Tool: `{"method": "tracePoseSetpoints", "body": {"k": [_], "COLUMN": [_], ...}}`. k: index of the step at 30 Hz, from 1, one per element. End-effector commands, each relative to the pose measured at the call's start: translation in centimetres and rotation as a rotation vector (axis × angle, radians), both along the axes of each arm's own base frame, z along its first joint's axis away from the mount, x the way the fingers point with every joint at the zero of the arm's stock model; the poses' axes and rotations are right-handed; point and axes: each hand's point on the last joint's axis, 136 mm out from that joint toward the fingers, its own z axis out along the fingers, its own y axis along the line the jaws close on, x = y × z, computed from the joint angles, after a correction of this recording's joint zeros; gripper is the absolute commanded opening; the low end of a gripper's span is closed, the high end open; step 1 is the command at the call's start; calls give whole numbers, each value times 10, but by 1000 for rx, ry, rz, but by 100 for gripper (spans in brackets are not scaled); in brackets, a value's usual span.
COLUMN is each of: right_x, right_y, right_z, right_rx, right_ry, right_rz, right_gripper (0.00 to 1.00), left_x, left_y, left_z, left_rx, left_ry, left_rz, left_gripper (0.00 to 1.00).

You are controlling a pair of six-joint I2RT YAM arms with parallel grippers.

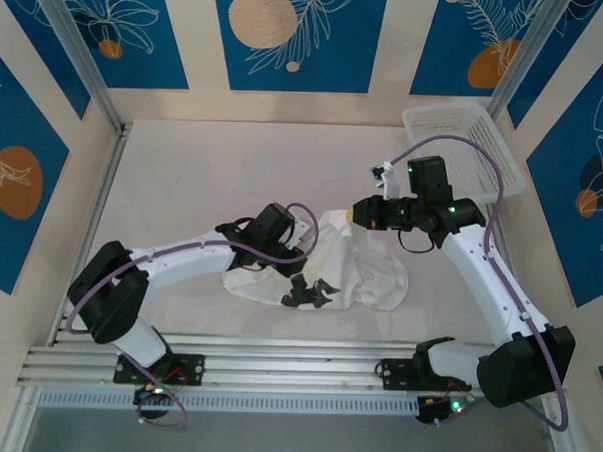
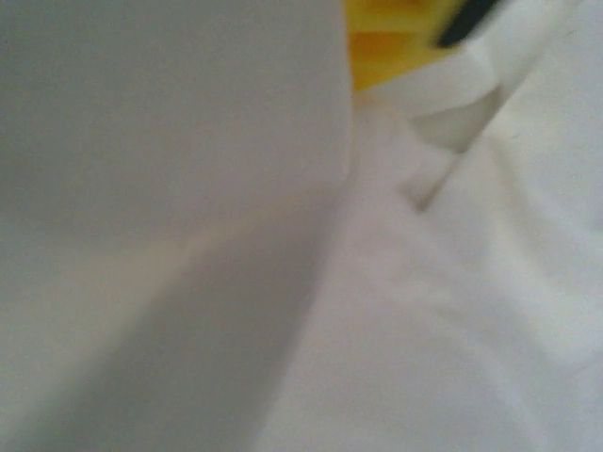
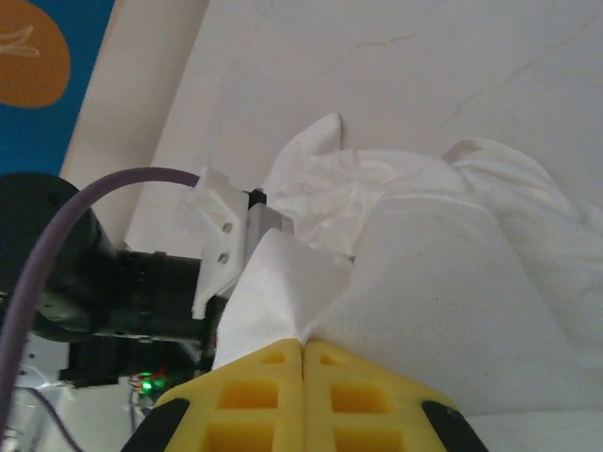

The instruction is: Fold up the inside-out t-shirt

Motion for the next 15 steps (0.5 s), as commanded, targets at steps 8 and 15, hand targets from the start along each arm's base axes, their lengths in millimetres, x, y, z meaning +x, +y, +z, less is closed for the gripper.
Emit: {"method": "tracePoseSetpoints", "body": {"k": [8,15], "right_x": [12,5], "right_y": [-52,-55], "right_z": [5,4], "right_rx": [203,224], "right_ry": [188,176], "right_rz": [-227,-224], "right_gripper": [0,0], "left_x": [27,34], "left_y": [75,75], "left_z": [3,32], "left_rx": [250,178], "left_ry": [-174,-233], "left_rz": [277,279], "left_gripper": [0,18]}}
